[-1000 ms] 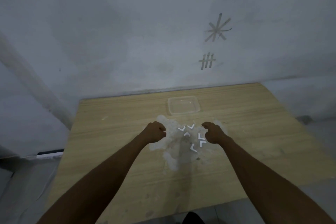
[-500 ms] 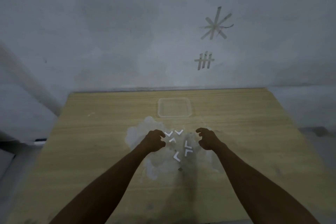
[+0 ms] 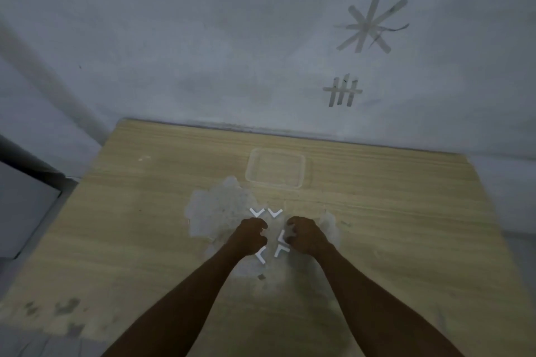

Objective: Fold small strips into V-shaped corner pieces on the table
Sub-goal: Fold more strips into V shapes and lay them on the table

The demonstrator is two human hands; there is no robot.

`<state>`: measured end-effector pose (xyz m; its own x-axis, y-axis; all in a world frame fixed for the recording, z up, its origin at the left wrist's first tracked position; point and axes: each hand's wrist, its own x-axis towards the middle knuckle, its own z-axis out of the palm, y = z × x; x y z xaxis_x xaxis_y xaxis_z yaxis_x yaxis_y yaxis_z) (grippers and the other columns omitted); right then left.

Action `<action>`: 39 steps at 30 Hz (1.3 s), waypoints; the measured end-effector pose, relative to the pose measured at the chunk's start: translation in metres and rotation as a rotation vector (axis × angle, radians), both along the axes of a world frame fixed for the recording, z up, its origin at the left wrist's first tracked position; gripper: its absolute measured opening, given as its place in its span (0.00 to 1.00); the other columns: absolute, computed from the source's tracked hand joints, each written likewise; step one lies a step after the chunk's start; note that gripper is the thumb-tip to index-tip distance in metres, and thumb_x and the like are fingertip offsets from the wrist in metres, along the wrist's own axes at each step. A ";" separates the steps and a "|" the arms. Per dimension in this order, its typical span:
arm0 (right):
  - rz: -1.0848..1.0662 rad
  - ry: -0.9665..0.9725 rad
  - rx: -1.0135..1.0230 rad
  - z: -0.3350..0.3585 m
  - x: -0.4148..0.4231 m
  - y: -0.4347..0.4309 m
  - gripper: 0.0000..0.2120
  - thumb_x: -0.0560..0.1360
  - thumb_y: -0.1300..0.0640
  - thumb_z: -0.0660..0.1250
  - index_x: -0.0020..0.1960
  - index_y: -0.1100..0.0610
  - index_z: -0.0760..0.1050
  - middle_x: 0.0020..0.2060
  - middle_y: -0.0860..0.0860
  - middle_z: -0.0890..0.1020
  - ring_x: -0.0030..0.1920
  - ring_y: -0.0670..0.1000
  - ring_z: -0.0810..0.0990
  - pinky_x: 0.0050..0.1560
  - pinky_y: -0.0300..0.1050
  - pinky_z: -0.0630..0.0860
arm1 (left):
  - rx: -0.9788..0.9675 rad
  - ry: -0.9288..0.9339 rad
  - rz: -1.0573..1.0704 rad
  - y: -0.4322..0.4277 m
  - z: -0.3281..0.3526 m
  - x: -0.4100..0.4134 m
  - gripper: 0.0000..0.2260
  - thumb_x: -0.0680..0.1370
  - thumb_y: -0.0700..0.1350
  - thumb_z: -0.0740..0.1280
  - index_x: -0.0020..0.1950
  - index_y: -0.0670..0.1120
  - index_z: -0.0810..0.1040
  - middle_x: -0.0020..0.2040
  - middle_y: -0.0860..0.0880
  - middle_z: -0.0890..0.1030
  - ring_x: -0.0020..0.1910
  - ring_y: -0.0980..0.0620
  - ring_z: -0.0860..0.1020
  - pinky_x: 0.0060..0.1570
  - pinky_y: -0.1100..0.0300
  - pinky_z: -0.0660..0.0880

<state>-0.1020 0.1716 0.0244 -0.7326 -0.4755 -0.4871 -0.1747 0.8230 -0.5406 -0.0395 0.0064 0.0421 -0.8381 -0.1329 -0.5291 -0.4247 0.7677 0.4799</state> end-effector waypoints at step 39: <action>-0.446 -0.127 -0.250 0.033 -0.017 -0.015 0.17 0.64 0.69 0.75 0.30 0.52 0.71 0.30 0.48 0.75 0.30 0.46 0.74 0.34 0.42 0.72 | 0.059 -0.018 -0.002 -0.015 0.024 -0.033 0.04 0.76 0.41 0.63 0.45 0.47 0.78 0.44 0.47 0.77 0.41 0.53 0.75 0.39 0.66 0.71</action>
<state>-0.1193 0.1566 0.0575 -0.8329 -0.2440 -0.4968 0.2428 0.6454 -0.7242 -0.0728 -0.0088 0.0662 -0.8289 -0.0990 -0.5506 -0.4318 0.7390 0.5171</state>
